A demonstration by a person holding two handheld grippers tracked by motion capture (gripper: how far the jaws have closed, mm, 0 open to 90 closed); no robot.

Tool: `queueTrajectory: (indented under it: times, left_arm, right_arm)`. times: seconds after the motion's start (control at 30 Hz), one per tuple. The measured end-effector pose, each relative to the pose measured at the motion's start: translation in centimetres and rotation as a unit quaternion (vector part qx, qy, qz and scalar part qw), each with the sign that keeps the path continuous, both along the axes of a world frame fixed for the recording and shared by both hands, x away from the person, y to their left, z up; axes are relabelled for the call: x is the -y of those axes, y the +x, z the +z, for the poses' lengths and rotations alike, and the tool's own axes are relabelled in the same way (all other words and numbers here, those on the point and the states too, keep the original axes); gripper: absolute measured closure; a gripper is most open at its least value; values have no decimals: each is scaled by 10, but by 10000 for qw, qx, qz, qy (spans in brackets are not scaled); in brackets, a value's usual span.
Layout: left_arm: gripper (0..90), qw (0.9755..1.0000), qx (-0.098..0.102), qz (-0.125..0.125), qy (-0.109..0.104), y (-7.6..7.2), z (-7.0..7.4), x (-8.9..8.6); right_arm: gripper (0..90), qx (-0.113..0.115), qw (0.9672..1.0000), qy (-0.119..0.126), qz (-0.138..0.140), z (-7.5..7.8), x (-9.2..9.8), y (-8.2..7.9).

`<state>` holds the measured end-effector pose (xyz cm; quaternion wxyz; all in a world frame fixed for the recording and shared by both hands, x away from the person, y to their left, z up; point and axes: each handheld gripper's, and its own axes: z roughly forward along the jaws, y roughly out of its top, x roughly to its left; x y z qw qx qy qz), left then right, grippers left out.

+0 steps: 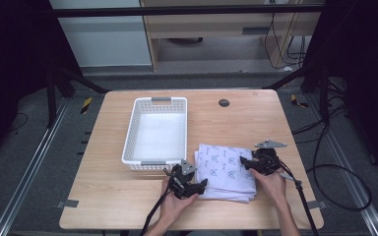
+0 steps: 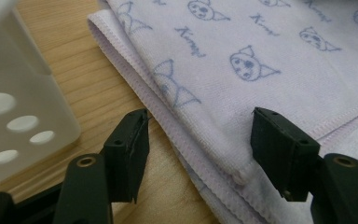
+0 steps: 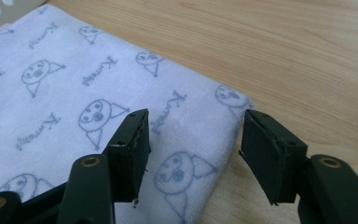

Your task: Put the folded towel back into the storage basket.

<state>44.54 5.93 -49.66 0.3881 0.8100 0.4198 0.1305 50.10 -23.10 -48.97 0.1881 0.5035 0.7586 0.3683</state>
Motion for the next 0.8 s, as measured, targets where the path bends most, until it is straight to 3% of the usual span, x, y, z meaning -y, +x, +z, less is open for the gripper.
queueTrajectory:
  times: [0.27,0.57,0.8]
  left_arm:
    - [373,9995,-297,-28,-104,5,-2,-2]
    - [463,9990,-386,-115,-171,5,-1,0]
    - [541,9985,-480,-153,-212,6,0,2]
  right_arm:
    - [438,-66,10000,-7,5,-4,-1,1]
    - [477,-152,9999,49,8,-6,-1,2]
    - [514,-296,9991,288,-39,-8,0,3]
